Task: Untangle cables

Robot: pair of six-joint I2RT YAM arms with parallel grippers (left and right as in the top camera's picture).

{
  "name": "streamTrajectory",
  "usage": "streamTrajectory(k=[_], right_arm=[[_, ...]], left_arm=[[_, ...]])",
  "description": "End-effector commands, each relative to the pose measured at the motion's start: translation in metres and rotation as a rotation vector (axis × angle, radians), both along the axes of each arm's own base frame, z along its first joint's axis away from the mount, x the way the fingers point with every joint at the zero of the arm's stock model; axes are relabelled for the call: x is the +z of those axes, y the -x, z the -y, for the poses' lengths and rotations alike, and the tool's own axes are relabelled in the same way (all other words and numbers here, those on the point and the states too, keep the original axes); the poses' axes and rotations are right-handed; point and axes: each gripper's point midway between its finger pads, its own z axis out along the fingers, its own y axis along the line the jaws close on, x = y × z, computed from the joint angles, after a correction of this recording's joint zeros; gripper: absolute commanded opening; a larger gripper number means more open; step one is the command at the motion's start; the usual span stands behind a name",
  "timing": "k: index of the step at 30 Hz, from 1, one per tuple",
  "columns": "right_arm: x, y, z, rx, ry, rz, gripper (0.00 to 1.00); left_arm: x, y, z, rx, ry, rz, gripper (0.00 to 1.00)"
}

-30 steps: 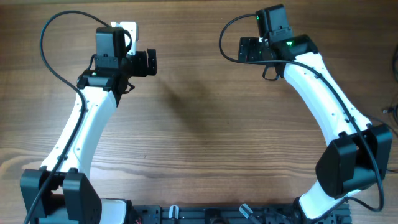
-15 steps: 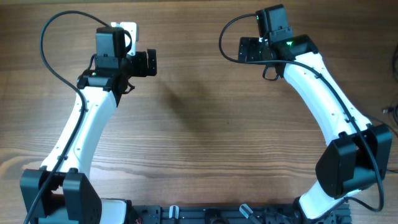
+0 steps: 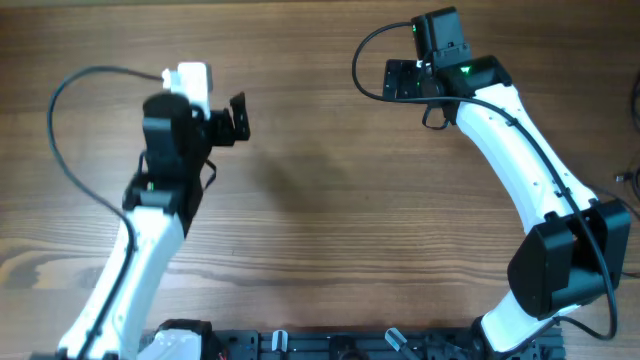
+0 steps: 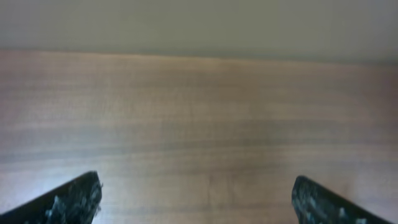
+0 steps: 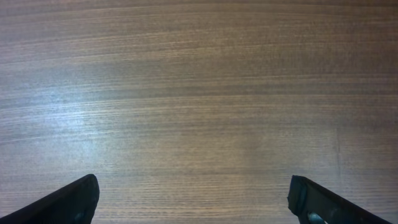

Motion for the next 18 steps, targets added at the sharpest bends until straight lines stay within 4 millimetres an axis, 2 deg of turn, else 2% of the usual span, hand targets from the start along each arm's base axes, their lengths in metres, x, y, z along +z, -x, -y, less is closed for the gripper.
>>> streamTrajectory(k=[1,7,10,18], right_arm=[[0.004,-0.006,0.002,-0.023,0.007,0.018,0.99],[0.004,-0.006,0.002,-0.023,0.007,0.018,1.0],[0.004,-0.006,0.002,-0.023,0.007,0.018,1.0],[0.004,-0.006,0.002,-0.023,0.007,0.018,1.0]], left_arm=[[0.004,0.029,0.0,-0.005,0.03,0.1,1.0],[0.007,0.067,-0.006,0.004,0.039,0.229,1.0],[0.007,0.093,-0.012,0.018,0.04,0.294,1.0],[0.003,0.135,-0.019,0.039,0.056,0.446,1.0]])
